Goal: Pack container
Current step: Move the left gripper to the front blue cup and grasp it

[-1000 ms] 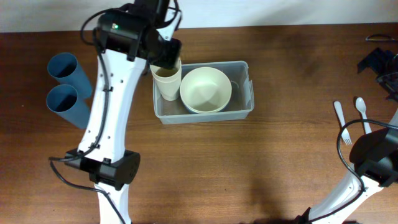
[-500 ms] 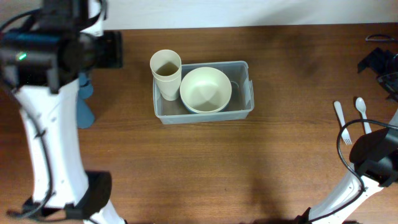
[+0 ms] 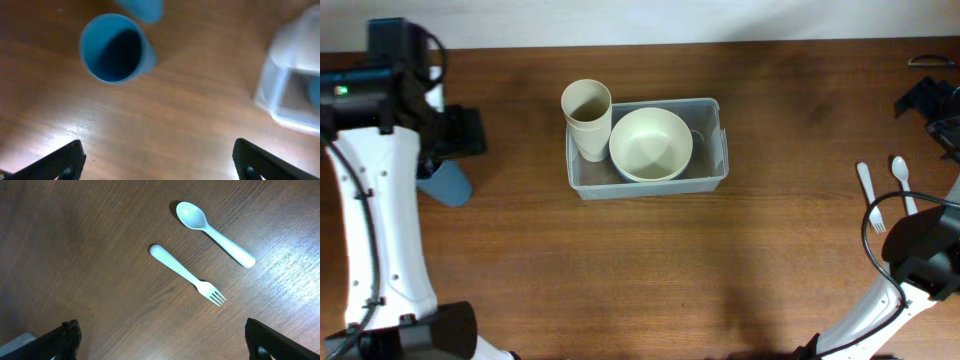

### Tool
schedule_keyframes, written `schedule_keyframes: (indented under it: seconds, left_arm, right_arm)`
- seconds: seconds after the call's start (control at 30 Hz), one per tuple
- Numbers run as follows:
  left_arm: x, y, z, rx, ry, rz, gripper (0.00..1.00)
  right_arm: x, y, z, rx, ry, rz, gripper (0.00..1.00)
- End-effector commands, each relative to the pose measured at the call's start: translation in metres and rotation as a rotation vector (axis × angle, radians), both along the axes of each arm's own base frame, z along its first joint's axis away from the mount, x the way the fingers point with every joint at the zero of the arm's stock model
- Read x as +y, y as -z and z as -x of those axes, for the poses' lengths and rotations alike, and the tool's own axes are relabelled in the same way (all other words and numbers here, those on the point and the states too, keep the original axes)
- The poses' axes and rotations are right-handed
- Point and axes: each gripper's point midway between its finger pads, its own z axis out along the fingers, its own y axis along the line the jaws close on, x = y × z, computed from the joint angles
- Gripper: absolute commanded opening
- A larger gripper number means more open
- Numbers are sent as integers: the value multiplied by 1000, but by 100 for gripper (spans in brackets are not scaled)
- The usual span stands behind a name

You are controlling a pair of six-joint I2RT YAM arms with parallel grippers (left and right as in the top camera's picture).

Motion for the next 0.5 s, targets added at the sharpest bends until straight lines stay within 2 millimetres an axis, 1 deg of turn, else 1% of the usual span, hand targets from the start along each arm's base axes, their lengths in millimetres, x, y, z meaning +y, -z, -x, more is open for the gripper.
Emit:
schedule_keyframes:
  seconds: [0.0,0.07,0.13,0.2,0.47]
  left_arm:
    - [32,4,0,-24,-108,-11,96]
    - [41,12,-5,-31,-131,25,96]
    - [38,25,-16,-37,-77,102,96]
    - [34,36,-24,-30,-24,137,96]
    - [36,89,-37,109,-17,177,96]
  right_arm:
    - [0,2,0,6,7,0,99]
    - [0,2,0,5,8,0,99]
    - [0,2,0,5,8,0,99]
    - [0,2,0,5,7,0,99]
    - [0,2,0,5,7,0,99]
